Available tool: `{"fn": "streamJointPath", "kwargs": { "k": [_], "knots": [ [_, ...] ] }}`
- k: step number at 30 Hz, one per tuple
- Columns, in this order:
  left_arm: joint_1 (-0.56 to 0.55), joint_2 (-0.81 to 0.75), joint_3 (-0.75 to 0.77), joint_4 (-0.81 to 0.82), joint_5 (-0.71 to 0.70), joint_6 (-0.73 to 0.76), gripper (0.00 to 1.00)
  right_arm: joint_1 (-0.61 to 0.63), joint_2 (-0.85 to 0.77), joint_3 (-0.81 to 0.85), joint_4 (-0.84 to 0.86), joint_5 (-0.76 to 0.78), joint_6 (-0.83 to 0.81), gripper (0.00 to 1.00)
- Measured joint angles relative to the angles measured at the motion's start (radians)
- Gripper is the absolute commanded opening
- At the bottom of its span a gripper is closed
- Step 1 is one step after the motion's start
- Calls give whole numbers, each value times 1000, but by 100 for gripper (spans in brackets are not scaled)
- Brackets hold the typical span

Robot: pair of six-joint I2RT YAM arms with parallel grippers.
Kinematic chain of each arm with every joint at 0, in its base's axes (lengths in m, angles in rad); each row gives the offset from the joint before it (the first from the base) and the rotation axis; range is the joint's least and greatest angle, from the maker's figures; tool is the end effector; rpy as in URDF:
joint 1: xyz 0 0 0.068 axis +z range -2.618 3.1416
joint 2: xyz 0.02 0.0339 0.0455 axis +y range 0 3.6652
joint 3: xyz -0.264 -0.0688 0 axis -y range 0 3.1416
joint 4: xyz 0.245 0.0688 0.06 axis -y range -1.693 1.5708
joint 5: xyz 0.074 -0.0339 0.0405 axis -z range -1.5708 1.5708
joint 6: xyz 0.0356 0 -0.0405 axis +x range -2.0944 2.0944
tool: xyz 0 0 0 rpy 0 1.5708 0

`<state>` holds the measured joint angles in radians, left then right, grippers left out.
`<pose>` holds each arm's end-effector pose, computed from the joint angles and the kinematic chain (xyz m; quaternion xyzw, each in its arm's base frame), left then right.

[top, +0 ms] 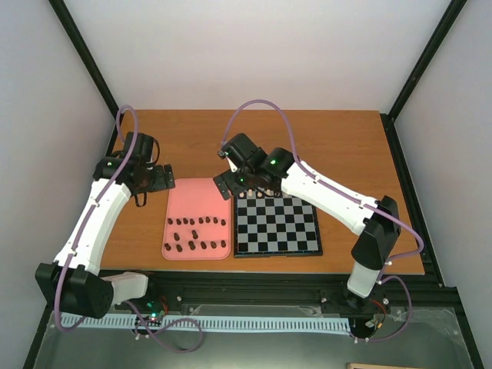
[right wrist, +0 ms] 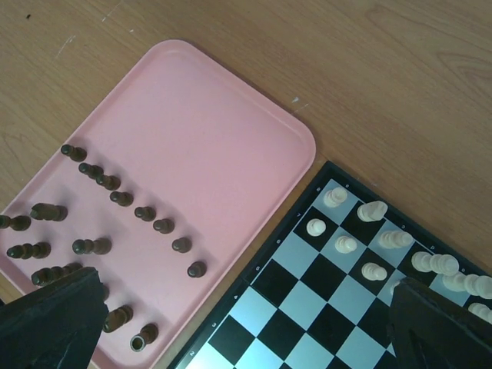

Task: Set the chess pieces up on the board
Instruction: Pick up the chess piece from the storage box.

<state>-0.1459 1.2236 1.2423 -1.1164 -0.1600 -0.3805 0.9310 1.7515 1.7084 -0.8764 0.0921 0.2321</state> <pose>0.2222 -0.0269 0.3292 -0.1320 0.9602 0.0142 0.2458 0.2302 0.3038 0.3355 -0.3102 0.8943 0.1391 0.2910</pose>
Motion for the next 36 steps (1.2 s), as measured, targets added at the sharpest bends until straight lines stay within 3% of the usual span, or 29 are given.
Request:
{"fn": "streamJointPath", "kwargs": {
  "k": [9, 17, 23, 26, 30, 36],
  "knots": [
    [2, -36, -30, -1, 16, -27, 100, 8, 63, 18, 13, -87, -16, 100],
    [53, -82, -129, 6, -36, -74, 100, 144, 225, 106, 28, -132, 44, 97],
    [68, -90, -192, 23, -27, -113, 100, 222, 281, 117, 26, -146, 103, 68],
    [68, -109, -198, 25, -17, -125, 100, 233, 286, 114, 29, -164, 137, 64],
    [68, -158, -200, 25, 1, -142, 100, 232, 294, 118, 29, -171, 151, 52],
    [68, -215, -198, 18, 11, -166, 100, 230, 370, 160, 28, -187, 159, 51]
  ]
}}
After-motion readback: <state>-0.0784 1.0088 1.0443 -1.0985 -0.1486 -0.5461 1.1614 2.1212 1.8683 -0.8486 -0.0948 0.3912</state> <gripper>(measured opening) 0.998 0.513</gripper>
